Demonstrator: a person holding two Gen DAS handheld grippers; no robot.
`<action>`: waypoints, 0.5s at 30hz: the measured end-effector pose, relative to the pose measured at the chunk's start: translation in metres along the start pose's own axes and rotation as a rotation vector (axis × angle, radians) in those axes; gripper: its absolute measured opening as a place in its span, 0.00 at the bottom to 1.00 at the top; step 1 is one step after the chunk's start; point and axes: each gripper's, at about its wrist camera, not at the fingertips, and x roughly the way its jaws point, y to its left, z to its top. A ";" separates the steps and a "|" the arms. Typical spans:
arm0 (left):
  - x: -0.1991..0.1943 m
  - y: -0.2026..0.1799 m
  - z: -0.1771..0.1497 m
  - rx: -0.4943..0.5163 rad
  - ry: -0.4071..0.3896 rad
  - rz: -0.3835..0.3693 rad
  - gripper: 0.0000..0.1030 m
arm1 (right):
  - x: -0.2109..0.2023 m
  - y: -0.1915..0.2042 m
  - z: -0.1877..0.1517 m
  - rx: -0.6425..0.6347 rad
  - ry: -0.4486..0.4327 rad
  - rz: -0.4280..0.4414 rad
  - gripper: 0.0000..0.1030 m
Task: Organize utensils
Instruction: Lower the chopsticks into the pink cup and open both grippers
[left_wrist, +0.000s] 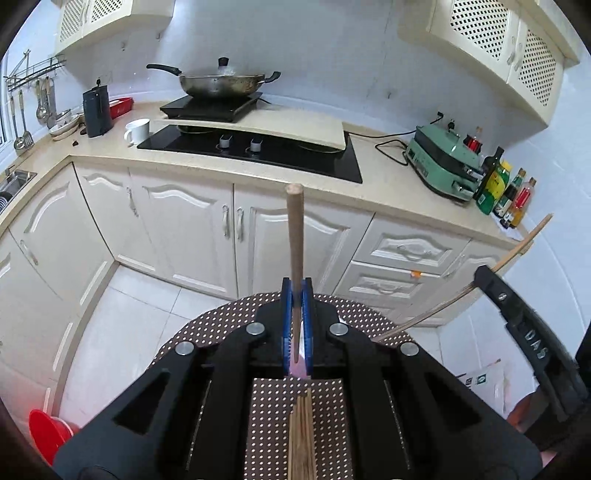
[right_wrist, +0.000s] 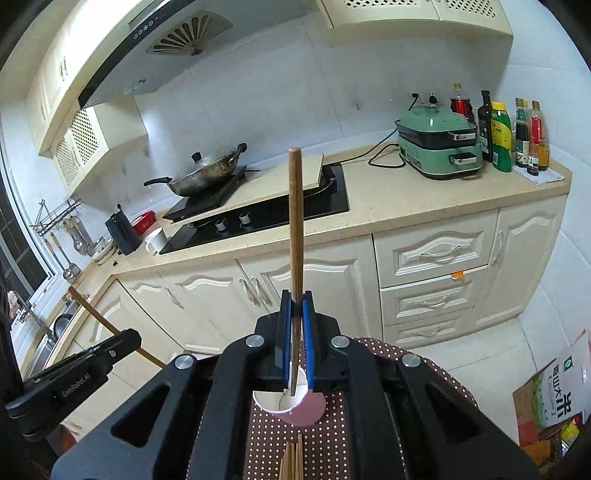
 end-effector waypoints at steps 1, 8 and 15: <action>0.001 -0.001 0.002 -0.002 0.000 -0.004 0.05 | 0.003 0.001 0.000 -0.002 0.003 -0.001 0.04; 0.012 -0.011 0.012 0.004 0.000 -0.031 0.05 | 0.029 0.002 -0.003 -0.009 0.058 0.004 0.04; 0.038 -0.015 0.006 0.008 0.060 -0.031 0.05 | 0.057 -0.003 -0.016 -0.008 0.138 0.013 0.04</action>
